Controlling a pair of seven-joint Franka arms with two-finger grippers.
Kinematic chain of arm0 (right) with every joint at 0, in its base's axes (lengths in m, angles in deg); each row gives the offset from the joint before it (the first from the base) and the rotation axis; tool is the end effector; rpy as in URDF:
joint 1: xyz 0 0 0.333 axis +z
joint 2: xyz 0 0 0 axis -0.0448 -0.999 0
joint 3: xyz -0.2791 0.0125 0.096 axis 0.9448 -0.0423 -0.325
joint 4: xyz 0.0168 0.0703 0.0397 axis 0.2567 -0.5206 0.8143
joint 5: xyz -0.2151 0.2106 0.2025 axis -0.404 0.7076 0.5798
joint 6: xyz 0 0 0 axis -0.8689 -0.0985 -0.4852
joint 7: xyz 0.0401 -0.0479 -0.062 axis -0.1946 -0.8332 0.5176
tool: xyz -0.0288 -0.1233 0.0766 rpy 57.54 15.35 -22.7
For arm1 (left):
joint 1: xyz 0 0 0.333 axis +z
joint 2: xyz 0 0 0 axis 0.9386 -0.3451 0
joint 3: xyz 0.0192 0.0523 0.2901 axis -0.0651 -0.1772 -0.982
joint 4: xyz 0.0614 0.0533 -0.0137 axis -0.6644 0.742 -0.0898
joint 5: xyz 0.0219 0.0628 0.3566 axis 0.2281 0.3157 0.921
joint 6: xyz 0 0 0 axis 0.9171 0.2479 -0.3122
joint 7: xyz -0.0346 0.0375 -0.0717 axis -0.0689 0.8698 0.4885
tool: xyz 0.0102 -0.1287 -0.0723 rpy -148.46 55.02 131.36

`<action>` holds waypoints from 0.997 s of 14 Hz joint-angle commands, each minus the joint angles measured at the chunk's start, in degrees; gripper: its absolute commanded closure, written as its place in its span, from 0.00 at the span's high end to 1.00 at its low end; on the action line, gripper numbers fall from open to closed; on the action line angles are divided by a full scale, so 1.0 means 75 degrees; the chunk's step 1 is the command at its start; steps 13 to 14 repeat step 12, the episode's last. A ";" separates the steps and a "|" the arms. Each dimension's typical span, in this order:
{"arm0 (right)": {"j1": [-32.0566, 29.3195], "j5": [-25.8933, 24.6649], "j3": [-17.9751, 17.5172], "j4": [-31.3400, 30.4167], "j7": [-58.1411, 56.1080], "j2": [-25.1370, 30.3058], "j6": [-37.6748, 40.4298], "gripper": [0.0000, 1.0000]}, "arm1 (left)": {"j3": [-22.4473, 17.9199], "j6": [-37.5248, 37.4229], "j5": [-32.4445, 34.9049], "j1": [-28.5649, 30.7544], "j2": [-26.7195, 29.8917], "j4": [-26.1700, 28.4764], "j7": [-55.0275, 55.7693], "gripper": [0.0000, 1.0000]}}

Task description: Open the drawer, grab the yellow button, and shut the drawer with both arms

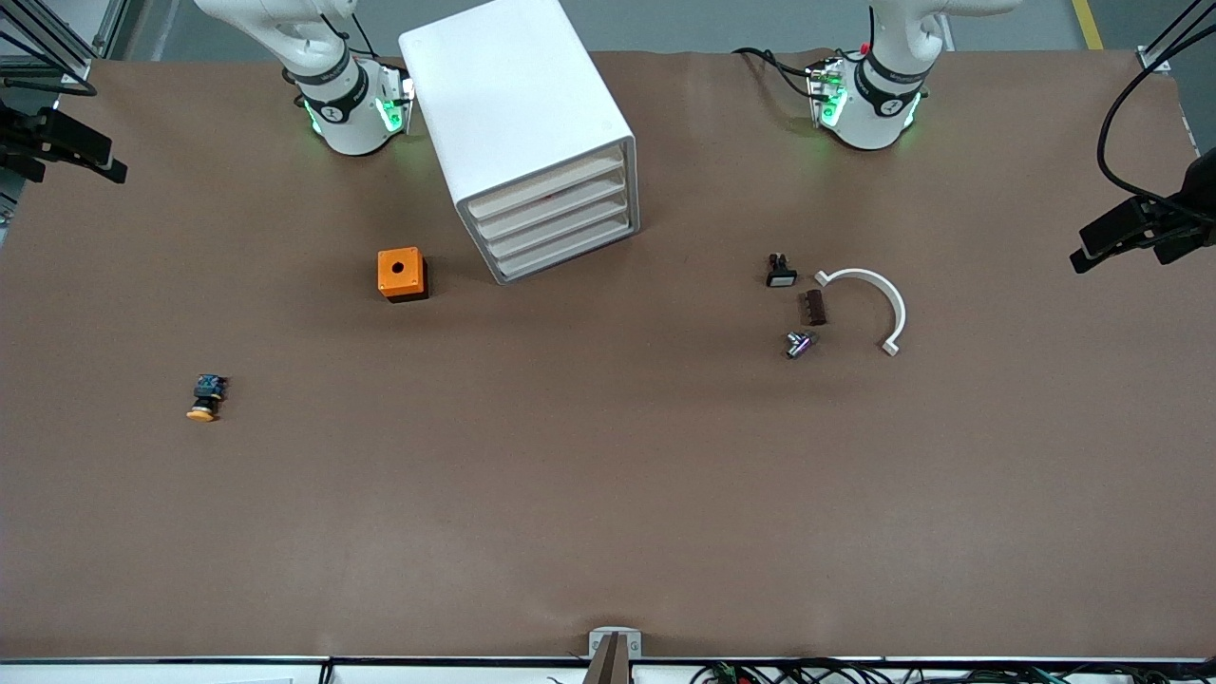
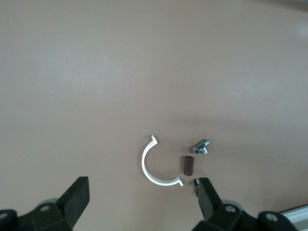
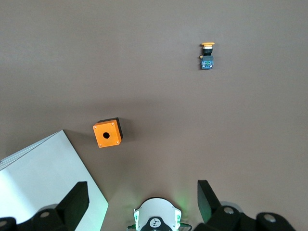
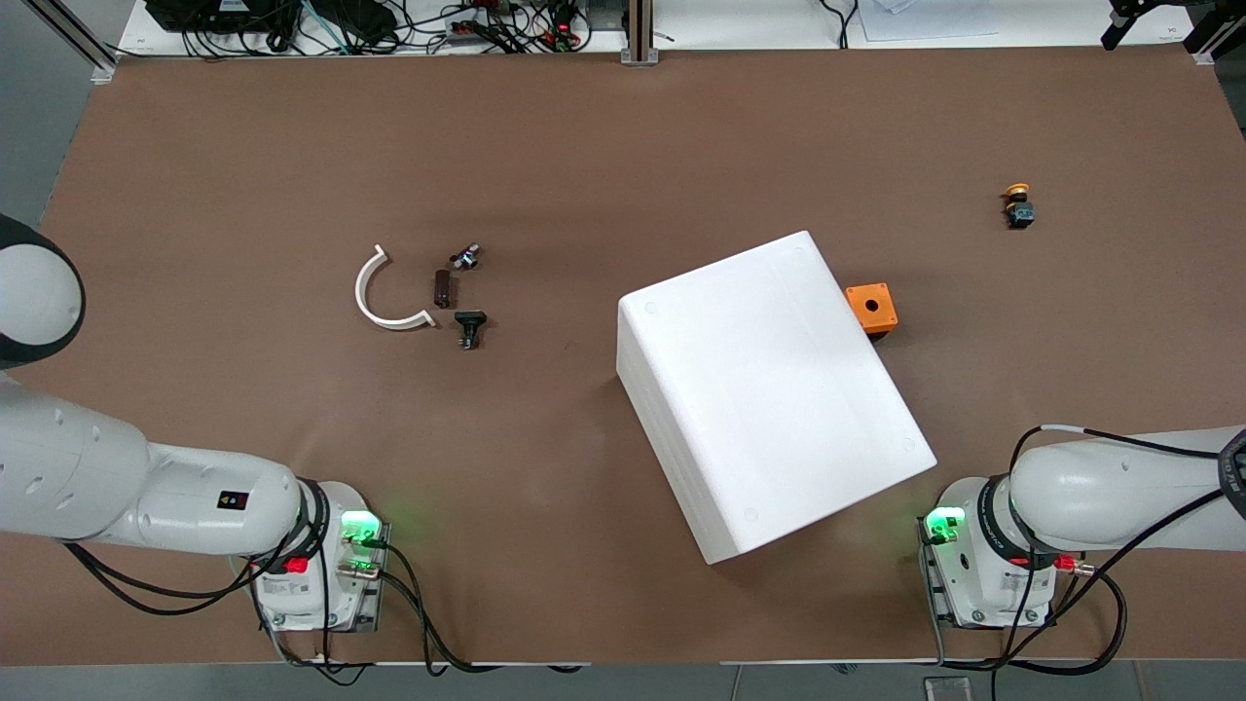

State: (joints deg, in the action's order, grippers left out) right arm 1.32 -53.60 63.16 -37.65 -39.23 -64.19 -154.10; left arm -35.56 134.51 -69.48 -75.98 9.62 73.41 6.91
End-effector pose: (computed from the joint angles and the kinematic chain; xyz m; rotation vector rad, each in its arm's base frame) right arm 0.4554 -0.0363 0.5970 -3.0863 0.0757 0.2030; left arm 0.5318 0.0011 0.5804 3.0860 0.1875 0.0567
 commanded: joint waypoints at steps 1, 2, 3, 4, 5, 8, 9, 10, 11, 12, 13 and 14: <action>0.0085 -0.0085 0.0054 -0.0201 0.0087 0.0201 -0.0072 1.00 | 0.0016 -0.0188 0.0104 -0.0022 0.0016 -0.0112 -0.0009 1.00; 0.0061 -0.0085 0.0077 -0.0201 0.0098 0.0189 -0.0072 1.00 | 0.0016 -0.0200 0.0104 -0.0022 0.0016 -0.0112 -0.0009 1.00; 0.0061 -0.0085 0.0077 -0.0201 0.0087 0.0189 -0.0061 1.00 | 0.0016 -0.0212 0.0104 -0.0022 0.0004 -0.0112 -0.0009 1.00; 0.0061 -0.0085 0.0077 -0.0236 0.0086 0.0189 -0.0072 1.00 | 0.0016 -0.0212 0.0104 -0.0022 -0.0008 -0.0112 -0.0009 1.00; 0.0050 -0.0085 0.0077 -0.0259 0.0086 0.0166 -0.0107 1.00 | 0.0016 -0.0212 0.0104 -0.0022 -0.0008 -0.0112 -0.0009 1.00; 0.0084 -0.0085 0.0089 -0.0271 0.0086 0.0154 -0.0142 1.00 | 0.0016 -0.0212 0.0093 -0.0022 -0.0008 -0.0112 -0.0009 1.00; 0.0096 -0.0119 0.0066 -0.0271 0.0086 0.0154 -0.0131 1.00 | 0.0016 -0.0212 0.0093 -0.0022 -0.0008 -0.0112 -0.0009 1.00; 0.0073 -0.0120 0.0065 -0.0352 0.0086 0.0154 -0.0142 1.00 | 0.0016 -0.0212 0.0093 -0.0022 -0.0008 -0.0101 -0.0009 1.00; 0.0061 -0.0120 0.0077 -0.0411 0.0075 0.0154 -0.0293 1.00 | 0.0016 -0.0212 0.0093 -0.0022 -0.0008 -0.0100 -0.0009 1.00; 0.0084 -0.0120 0.0077 -0.0412 0.0063 0.0154 -0.0341 1.00 | 0.0016 -0.0212 0.0093 -0.0022 -0.0008 -0.0100 -0.0009 1.00; 0.0084 -0.0120 0.0077 -0.0412 0.0063 0.0154 -0.0341 1.00 | 0.0016 -0.0212 0.0093 -0.0022 -0.0008 -0.0100 -0.0009 1.00; 0.0084 -0.0120 0.0077 -0.0412 0.0063 0.0154 -0.0341 1.00 | 0.0016 -0.0212 0.0093 -0.0022 -0.0008 -0.0100 -0.0009 1.00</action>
